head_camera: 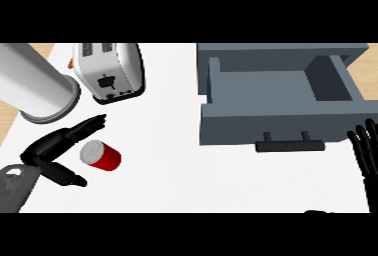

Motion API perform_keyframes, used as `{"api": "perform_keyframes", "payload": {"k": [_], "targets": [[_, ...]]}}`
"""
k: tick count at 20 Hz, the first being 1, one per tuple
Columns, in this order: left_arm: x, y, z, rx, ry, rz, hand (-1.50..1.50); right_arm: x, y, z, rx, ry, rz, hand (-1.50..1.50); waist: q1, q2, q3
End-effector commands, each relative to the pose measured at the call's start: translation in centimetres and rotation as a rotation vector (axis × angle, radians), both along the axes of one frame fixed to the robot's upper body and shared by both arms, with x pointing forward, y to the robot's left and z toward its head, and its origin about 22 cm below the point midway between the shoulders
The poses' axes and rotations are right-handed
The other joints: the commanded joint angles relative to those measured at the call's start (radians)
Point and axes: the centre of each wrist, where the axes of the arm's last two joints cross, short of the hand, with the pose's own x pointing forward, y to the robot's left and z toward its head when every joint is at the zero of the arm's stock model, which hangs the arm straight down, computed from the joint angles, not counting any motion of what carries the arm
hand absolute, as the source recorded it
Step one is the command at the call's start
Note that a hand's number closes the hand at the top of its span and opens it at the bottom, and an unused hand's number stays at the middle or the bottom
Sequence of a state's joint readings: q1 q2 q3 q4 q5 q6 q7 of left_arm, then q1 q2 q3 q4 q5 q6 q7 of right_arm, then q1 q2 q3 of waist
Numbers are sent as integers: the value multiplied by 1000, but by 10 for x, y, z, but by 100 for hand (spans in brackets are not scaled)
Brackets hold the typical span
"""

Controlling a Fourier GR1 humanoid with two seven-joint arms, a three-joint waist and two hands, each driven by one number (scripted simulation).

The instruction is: Pick up the can, place it into the drawer and close the drawer

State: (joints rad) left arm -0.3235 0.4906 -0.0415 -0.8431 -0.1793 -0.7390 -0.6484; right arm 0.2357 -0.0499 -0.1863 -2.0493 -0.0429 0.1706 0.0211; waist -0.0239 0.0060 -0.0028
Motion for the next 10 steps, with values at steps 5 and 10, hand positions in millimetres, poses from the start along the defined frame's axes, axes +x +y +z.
{"api": "perform_keyframes", "payload": {"k": [5,10], "targets": [[8,7,-14,-132,55,-104,-150,9,-2,10,4,-2,12,-150,-8,5,-1],[0,1,-32,-134,47,-102,-150,7,1,7,7,-26,-5,-150,0,3,0]]}}
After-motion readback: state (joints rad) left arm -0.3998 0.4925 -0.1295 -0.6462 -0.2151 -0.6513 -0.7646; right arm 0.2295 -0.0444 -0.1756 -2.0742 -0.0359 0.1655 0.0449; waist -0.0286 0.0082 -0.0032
